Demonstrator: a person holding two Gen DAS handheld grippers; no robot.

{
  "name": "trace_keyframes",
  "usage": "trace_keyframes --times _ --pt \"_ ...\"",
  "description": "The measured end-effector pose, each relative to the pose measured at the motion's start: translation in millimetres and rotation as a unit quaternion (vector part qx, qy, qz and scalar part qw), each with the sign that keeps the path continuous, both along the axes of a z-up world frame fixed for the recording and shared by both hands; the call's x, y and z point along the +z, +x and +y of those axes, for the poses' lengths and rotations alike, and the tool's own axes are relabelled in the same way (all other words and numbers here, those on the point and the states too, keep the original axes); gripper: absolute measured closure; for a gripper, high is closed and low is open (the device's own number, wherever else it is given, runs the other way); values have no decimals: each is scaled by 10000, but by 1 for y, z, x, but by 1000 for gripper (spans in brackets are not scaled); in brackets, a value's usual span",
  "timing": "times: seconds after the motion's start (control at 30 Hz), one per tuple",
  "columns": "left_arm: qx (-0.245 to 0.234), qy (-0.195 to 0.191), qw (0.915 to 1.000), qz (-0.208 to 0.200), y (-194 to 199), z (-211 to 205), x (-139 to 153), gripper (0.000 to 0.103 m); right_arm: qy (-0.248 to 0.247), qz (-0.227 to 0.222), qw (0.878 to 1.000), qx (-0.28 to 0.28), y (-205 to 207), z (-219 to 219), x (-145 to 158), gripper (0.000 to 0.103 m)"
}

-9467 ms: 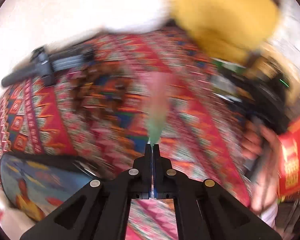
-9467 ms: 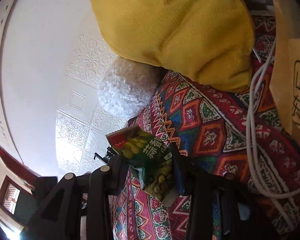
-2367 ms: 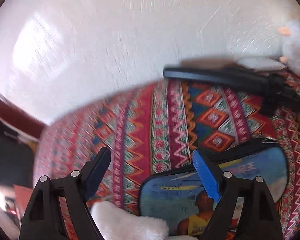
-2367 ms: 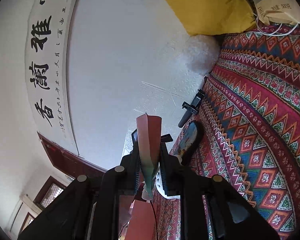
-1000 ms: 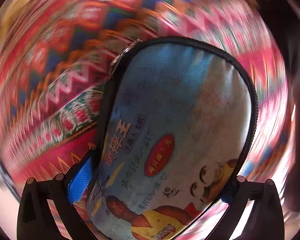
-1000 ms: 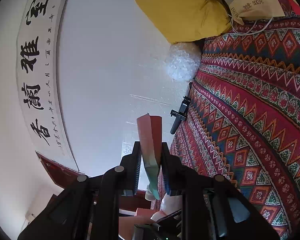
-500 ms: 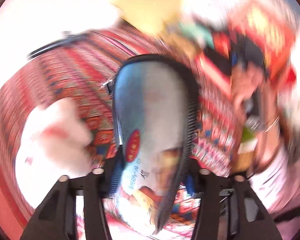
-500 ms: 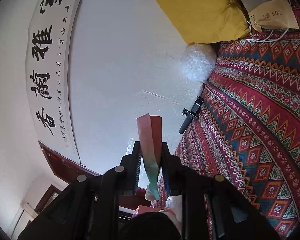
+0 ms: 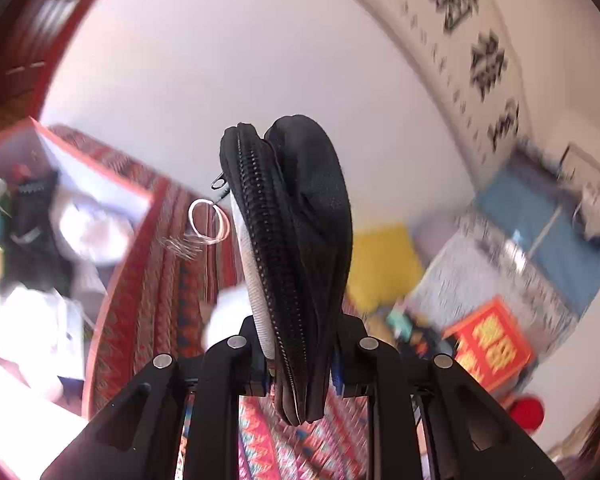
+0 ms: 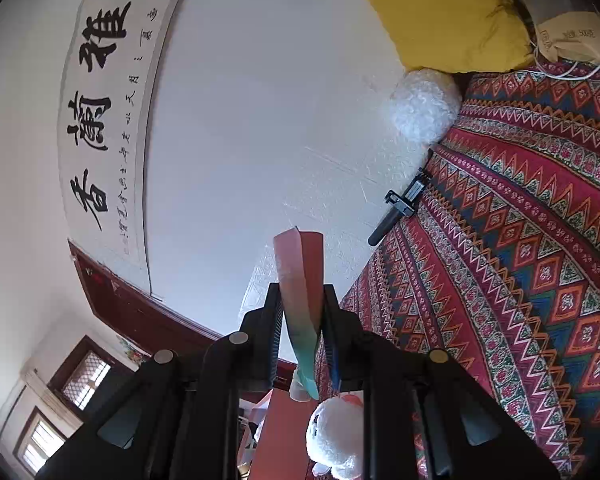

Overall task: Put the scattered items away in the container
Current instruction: 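Drop the blue pouch into the box with left while right drops the pink-green pouch in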

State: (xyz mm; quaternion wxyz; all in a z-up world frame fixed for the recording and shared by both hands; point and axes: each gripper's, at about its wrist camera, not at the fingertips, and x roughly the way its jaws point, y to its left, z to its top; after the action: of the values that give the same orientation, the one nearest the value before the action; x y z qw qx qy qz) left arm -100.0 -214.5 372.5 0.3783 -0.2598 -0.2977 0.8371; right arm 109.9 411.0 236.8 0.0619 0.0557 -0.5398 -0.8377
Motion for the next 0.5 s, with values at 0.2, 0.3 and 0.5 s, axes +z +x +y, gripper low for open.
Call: trace_keyframes --times 0.2,0.3,0.5 --pt "1311 294 9887 658 -27 -97 29 76 235 102 9991 337 -20 -47 18 84" --pt "3095 -1117 9397 -930 -58 -136 -28 18 351 141 9972 644 -34 -75 25 84" --pt "4634 -398 8506 -2454 -19 -218 -118 18 1005 155 9857 1342 -59 -145 47 84"
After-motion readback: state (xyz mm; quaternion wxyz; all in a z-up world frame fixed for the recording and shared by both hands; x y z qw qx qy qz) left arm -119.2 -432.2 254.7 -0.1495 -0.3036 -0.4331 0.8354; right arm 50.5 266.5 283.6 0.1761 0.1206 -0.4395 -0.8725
